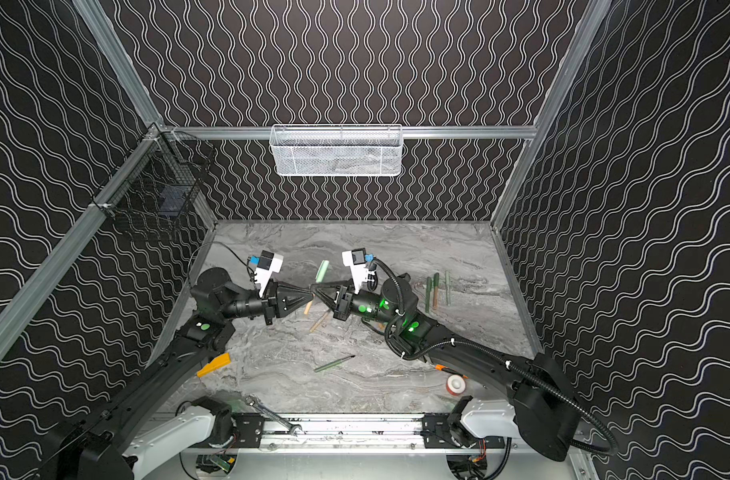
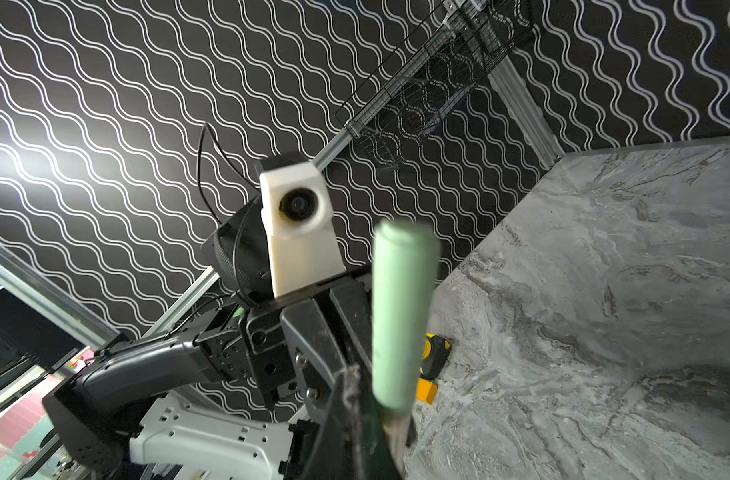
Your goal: Insert the pens into the pen caps
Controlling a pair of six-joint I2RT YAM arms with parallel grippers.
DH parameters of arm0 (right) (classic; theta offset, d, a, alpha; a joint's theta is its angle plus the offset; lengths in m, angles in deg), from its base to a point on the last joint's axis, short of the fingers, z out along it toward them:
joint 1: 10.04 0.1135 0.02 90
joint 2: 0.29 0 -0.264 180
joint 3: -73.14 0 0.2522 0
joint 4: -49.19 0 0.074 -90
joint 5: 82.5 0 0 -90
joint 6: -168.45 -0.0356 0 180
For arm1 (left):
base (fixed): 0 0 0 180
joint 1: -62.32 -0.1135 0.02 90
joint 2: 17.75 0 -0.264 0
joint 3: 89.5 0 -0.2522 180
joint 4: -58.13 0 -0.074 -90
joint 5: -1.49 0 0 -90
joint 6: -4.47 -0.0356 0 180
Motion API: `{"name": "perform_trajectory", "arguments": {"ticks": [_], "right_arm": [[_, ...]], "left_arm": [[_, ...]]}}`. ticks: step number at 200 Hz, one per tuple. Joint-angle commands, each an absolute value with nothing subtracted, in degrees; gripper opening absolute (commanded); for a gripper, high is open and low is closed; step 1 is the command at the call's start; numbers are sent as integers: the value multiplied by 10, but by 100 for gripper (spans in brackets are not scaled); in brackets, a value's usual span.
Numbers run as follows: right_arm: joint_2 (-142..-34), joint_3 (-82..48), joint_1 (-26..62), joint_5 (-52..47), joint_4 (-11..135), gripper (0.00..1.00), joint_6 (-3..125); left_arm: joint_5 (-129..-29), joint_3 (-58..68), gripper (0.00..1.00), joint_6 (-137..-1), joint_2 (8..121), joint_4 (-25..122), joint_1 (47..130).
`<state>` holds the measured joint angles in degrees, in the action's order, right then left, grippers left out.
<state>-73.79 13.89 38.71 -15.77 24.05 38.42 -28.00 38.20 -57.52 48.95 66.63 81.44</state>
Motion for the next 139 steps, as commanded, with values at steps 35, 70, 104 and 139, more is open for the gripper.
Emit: {"name": "perform_trajectory", "arguments": {"ticks": [35, 70, 104, 139], "right_arm": [[-726, 159, 388, -163, 227, 0, 376], [-711, 165, 387, -154, 231, 7, 383], [-680, 168, 381, -145, 259, 37, 395], [-664, 157, 365, -148, 287, 56, 398]], "left_arm": [[-269, 375, 0, -535, 510, 757, 824], [-275, 377, 0, -544, 498, 740, 826], [-283, 375, 0, -565, 491, 713, 826], [-275, 378, 0, -561, 499, 721, 826]]}}
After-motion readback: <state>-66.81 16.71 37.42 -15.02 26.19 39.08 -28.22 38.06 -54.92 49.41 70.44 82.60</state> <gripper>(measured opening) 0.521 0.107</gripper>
